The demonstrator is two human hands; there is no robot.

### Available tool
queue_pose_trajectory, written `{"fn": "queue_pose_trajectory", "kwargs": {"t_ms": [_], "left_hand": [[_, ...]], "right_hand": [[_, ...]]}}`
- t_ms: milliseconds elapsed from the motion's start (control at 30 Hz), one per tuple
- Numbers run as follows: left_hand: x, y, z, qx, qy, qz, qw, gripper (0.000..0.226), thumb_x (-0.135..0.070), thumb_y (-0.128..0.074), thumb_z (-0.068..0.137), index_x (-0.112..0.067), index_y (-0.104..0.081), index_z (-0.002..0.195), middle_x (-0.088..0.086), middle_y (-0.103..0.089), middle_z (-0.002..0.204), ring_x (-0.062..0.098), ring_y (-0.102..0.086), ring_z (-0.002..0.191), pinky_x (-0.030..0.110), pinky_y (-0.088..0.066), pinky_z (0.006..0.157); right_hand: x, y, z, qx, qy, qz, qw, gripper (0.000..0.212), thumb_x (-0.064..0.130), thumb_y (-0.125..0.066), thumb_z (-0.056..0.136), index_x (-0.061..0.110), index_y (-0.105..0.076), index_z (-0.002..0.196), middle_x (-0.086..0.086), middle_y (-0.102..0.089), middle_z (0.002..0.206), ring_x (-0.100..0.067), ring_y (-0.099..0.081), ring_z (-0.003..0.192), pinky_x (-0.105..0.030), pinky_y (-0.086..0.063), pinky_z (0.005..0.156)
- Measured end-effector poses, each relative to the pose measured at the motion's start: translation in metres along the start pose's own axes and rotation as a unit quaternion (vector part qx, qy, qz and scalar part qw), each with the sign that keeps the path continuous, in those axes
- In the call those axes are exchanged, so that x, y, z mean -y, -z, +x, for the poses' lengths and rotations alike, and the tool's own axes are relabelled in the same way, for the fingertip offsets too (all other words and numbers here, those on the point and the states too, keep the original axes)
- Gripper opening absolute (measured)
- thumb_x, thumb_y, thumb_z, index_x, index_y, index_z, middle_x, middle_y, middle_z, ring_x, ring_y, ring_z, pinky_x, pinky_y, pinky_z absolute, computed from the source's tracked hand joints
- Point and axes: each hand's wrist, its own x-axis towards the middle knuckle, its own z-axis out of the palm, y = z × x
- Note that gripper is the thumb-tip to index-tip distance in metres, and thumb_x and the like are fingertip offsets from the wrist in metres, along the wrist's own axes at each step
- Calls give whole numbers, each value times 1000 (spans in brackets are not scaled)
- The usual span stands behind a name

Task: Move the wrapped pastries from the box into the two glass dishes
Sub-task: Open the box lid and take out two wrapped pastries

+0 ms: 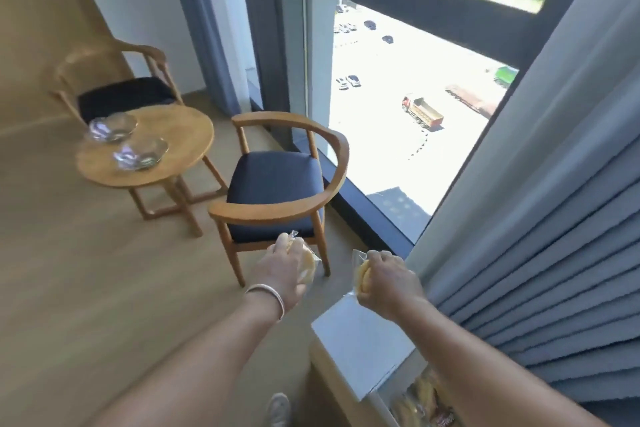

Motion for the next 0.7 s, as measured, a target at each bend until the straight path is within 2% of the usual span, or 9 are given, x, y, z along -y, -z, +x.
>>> {"fn": "queue_pose_trajectory", "kwargs": {"t_ms": [100, 200, 367, 567, 700], "left_hand": [[50, 10, -30, -2, 96, 2, 995, 73, -41, -63, 78, -23, -26, 139, 3, -21, 146, 25, -48, 114, 30, -42, 75], [101, 16, -64, -3, 186, -7, 983, 73, -42, -65, 79, -25, -26, 139, -1, -19, 150, 24, -44, 119, 33, -45, 80], [189, 26, -118, -17, 294, -14, 956, 75, -41, -69, 76, -27, -28, 137, -6, -20, 150, 22, -44, 119, 32, -44, 80], [273, 37, -152, -50, 362, -36, 930, 69, -36, -69, 76, -24, -30, 132, -4, -26, 146, 23, -46, 116, 33, -45, 77], [322, 47, -160, -65, 385, -44, 920, 70, -37, -70, 76, -24, -30, 132, -2, -26, 145, 24, -44, 118, 34, -47, 81]], "right_hand": [[61, -14, 16, 20, 86, -14, 996, 73, 61, -66, 70, 29, -40, 130, 3, -47, 132, -22, -45, 121, -39, -48, 91], [125, -30, 25, 40, 172, -33, 984, 80, 61, -68, 70, 29, -36, 136, 3, -46, 137, -23, -43, 126, -40, -48, 95], [230, -51, 37, 71, 284, -50, 955, 75, 56, -66, 74, 27, -35, 136, 2, -44, 137, -23, -42, 126, -40, -45, 97], [337, -72, 52, 82, 362, -86, 924, 65, 43, -64, 76, 29, -37, 133, 5, -44, 129, -20, -43, 119, -31, -45, 84], [398, -79, 64, 87, 388, -107, 911, 67, 44, -66, 74, 29, -37, 133, 4, -44, 129, -20, -44, 119, -33, -47, 86]]}}
